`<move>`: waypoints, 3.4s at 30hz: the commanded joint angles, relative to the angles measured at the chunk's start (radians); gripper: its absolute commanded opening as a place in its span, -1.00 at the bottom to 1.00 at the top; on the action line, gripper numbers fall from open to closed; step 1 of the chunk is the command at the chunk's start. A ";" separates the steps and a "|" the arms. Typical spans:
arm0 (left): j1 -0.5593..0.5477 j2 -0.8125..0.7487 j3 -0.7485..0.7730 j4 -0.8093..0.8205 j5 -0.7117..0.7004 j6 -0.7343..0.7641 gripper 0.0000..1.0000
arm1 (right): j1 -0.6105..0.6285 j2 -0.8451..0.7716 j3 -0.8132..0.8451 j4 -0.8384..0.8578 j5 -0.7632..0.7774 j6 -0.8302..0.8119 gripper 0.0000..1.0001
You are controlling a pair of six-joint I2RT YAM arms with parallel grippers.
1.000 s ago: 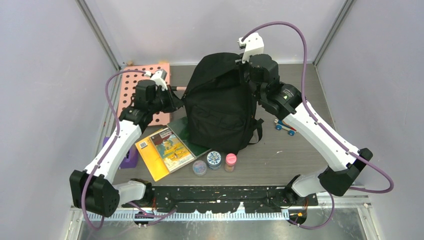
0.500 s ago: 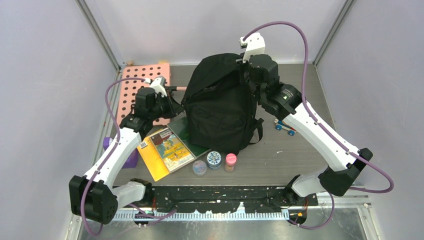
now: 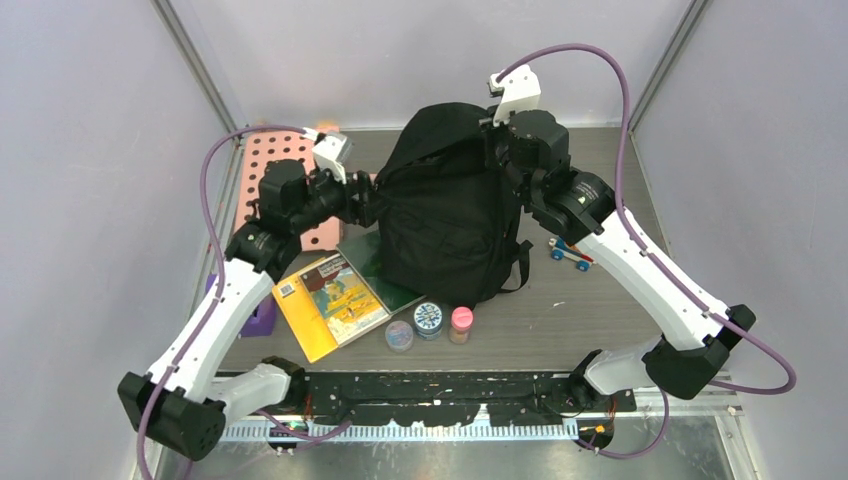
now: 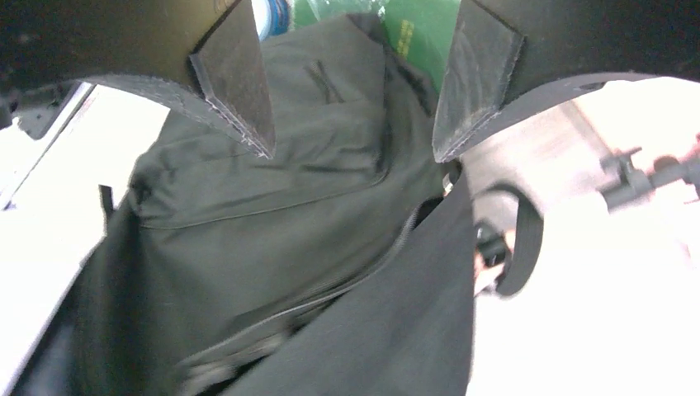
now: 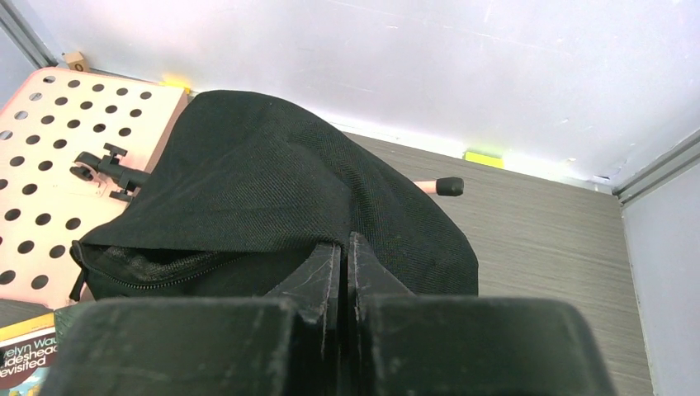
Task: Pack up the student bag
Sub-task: Unzip the student bag at the center of the board, then adjust the student bag at the center of the board.
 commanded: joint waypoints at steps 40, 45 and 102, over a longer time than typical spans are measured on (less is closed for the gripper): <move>-0.379 -0.055 -0.071 0.259 -0.460 0.453 -0.83 | -0.005 -0.014 0.046 0.046 0.158 0.033 -0.99; -0.379 -0.142 -0.166 0.178 -0.514 0.385 -0.99 | -0.005 -0.004 0.052 0.043 0.192 0.038 -0.99; -0.432 -0.007 -0.077 -0.024 0.096 0.072 -0.20 | -0.005 -0.045 0.030 0.017 0.215 0.060 -0.99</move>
